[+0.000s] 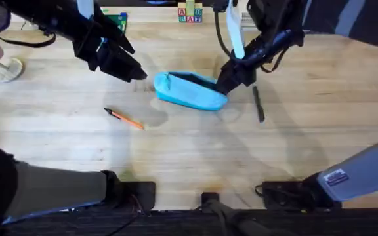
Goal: Unzip the bag, pick up the pens from the table one at a time and place them inside, then zip the bag closed.
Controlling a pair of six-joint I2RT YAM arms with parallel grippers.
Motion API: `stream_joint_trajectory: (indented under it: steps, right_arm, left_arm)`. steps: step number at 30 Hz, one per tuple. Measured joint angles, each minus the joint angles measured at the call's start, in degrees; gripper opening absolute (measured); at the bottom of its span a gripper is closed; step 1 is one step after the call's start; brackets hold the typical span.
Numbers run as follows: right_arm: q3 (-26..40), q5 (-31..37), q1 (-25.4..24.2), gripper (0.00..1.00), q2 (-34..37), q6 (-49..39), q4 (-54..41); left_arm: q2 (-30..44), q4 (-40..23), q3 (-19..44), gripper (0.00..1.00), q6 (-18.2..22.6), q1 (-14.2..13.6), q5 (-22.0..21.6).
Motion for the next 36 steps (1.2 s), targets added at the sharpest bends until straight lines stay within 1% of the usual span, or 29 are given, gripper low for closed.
stream_joint_trajectory:
  steps: [10, 11, 12, 17, 18, 19, 29, 36]
  right_arm:
    - [0.0, 0.3, 0.7, 0.031, 2.3, 0.0, -0.1]
    - [0.0, 0.4, 0.7, 0.066, 2.3, 0.0, -0.1]
    - [0.0, 0.4, 0.7, 0.141, 2.3, 0.1, -0.2]
    - [0.0, 0.4, 0.8, 0.858, 2.3, 0.0, -0.3]
    - [0.0, 0.4, 0.8, 0.959, 2.3, -0.1, -0.3]
    - [0.0, 0.4, 0.8, 0.986, 2.3, 0.0, -0.3]
    - [0.0, 0.4, 0.8, 0.996, 2.3, 0.1, -0.3]
    - [0.3, 0.2, 0.8, 0.997, 2.3, 3.0, -0.3]
  left_arm:
    - [0.0, 0.0, 0.0, 0.995, 0.0, 0.0, 0.0]
    - [0.0, 0.0, 0.0, 0.995, 0.0, 0.0, 0.0]
    - [0.0, 0.0, 0.0, 0.995, 0.0, 0.0, 0.0]
    - [0.0, 0.0, 0.0, 0.995, 0.0, 0.0, 0.0]
    - [0.0, 0.0, 0.0, 0.995, 0.0, 0.0, 0.0]
    - [0.0, 0.0, 0.0, 0.995, 0.0, 0.0, 0.0]
    - [0.0, 0.0, 0.0, 0.996, 0.0, 0.0, 0.0]
    - [0.0, 0.0, 0.0, 0.996, 0.0, 0.0, 0.0]
